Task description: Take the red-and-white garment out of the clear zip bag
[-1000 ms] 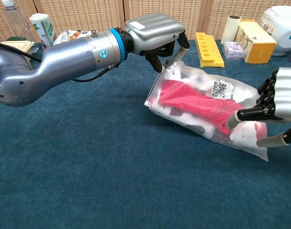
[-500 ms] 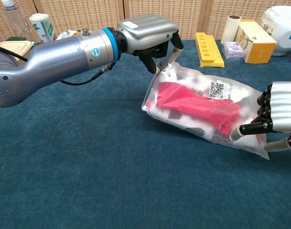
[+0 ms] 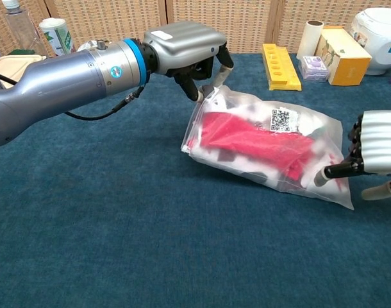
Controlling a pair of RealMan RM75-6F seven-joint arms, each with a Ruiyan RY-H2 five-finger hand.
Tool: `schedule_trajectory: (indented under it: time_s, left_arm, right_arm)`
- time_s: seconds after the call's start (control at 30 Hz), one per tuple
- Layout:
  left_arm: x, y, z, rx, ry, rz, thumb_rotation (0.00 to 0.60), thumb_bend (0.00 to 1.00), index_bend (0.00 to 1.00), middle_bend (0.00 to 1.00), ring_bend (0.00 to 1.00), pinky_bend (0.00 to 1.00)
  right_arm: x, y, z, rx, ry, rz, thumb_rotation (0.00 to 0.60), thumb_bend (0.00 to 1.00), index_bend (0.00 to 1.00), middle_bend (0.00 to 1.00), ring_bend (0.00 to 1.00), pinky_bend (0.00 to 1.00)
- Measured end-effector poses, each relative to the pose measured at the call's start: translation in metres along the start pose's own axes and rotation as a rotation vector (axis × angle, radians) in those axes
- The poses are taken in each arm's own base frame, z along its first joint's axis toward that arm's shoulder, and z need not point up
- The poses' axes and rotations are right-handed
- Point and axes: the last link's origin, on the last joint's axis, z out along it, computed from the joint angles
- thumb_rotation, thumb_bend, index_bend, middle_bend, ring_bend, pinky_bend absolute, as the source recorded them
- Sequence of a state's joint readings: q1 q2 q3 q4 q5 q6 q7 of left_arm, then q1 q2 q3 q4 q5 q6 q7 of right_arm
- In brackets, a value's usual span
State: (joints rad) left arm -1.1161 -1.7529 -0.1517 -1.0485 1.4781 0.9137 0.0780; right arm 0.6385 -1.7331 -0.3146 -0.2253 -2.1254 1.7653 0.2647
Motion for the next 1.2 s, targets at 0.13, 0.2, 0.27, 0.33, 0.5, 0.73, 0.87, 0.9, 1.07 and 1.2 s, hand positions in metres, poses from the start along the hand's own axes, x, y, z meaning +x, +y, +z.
schedule_trajectory:
  time_s: [0.13, 0.2, 0.27, 0.33, 0.5, 0.73, 0.87, 0.9, 1.07, 1.2]
  left_arm:
    - [-0.001, 0.001, -0.001, 0.008, -0.005, -0.008, 0.600, 0.39, 0.88, 1.00, 1.00, 1.00]
    - [-0.001, 0.001, -0.001, 0.010, -0.007, -0.009, 0.600, 0.39, 0.88, 1.00, 1.00, 1.00]
    - [-0.002, 0.001, -0.001, 0.011, -0.012, -0.009, 0.600, 0.39, 0.88, 1.00, 1.00, 1.00]
    - [-0.003, 0.002, -0.001, 0.013, -0.015, -0.011, 0.600, 0.39, 0.88, 1.00, 1.00, 1.00]
    - [-0.004, 0.003, 0.001, 0.014, -0.019, -0.015, 0.600, 0.39, 0.88, 1.00, 1.00, 1.00]
    - [-0.005, 0.006, 0.002, 0.014, -0.018, -0.027, 0.600, 0.39, 0.88, 1.00, 1.00, 1.00]
    - [-0.005, 0.006, 0.001, 0.014, -0.017, -0.030, 0.600, 0.39, 0.88, 1.00, 1.00, 1.00]
    - [-0.005, 0.006, 0.001, 0.014, -0.017, -0.031, 0.600, 0.39, 0.88, 1.00, 1.00, 1.00]
    - [-0.006, 0.006, 0.001, 0.014, -0.018, -0.031, 0.600, 0.40, 0.88, 1.00, 1.00, 1.00]
    - [-0.006, 0.006, 0.001, 0.015, -0.017, -0.036, 0.600, 0.40, 0.88, 1.00, 1.00, 1.00]
  right_arm:
    - [0.001, 0.003, 0.009, 0.004, 0.013, -0.001, 0.600, 0.00, 0.36, 0.88, 1.00, 0.93]
    - [0.000, 0.005, 0.013, 0.004, 0.012, -0.002, 0.600, 0.00, 0.36, 0.88, 1.00, 0.93]
    - [0.000, 0.006, 0.016, 0.007, 0.013, 0.002, 0.600, 0.00, 0.36, 0.88, 1.00, 0.93]
    - [0.000, 0.005, 0.018, 0.012, 0.016, 0.004, 0.600, 0.00, 0.36, 0.88, 1.00, 0.93]
    - [-0.002, 0.002, 0.022, 0.021, 0.016, 0.009, 0.600, 0.00, 0.36, 0.88, 1.00, 0.94]
    - [-0.004, 0.000, 0.029, 0.036, 0.014, 0.013, 0.600, 0.04, 0.40, 0.88, 1.00, 0.96]
    - [-0.005, -0.002, 0.033, 0.040, 0.017, 0.019, 0.600, 0.13, 0.44, 0.88, 1.00, 0.96]
    - [-0.005, -0.003, 0.034, 0.040, 0.018, 0.021, 0.600, 0.15, 0.45, 0.88, 1.00, 0.96]
    - [-0.005, -0.004, 0.038, 0.040, 0.025, 0.026, 0.600, 0.23, 0.50, 0.88, 1.00, 0.98]
    - [-0.004, -0.004, 0.039, 0.040, 0.030, 0.031, 0.600, 0.29, 0.53, 0.89, 1.00, 1.00]
